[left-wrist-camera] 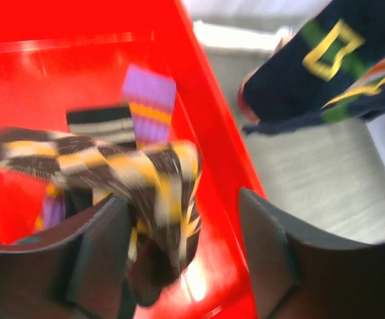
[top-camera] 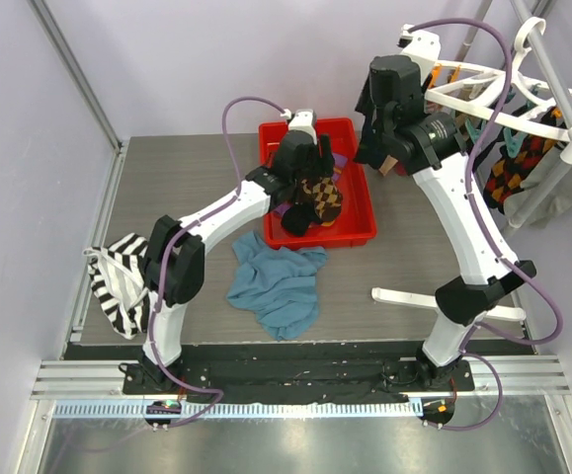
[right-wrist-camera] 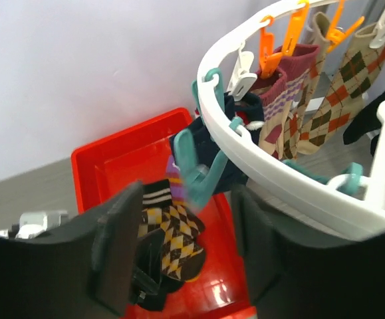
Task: Remove the socks clipped to the hanger
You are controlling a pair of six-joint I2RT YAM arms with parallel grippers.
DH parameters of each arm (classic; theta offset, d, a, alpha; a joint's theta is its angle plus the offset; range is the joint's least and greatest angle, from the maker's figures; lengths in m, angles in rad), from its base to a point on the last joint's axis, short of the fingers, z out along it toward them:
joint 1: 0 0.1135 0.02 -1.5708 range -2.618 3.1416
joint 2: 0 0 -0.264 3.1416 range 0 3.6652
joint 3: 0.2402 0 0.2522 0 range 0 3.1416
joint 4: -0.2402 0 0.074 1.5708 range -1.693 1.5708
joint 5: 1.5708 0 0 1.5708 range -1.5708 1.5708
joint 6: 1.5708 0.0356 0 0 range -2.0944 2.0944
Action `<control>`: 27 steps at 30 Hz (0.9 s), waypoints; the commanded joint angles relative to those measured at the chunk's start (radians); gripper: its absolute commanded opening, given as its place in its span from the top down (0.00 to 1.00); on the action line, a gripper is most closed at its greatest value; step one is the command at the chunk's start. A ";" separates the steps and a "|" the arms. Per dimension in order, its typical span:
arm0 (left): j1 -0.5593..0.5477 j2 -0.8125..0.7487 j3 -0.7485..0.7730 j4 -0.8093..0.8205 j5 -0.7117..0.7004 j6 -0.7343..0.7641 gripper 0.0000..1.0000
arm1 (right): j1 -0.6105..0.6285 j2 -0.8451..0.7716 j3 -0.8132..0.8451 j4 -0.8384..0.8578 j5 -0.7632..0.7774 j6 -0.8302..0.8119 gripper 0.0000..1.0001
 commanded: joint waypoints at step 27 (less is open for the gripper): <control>-0.006 -0.890 -0.345 -0.338 0.405 0.144 0.00 | 0.001 -0.835 -0.812 0.204 -0.806 0.012 0.00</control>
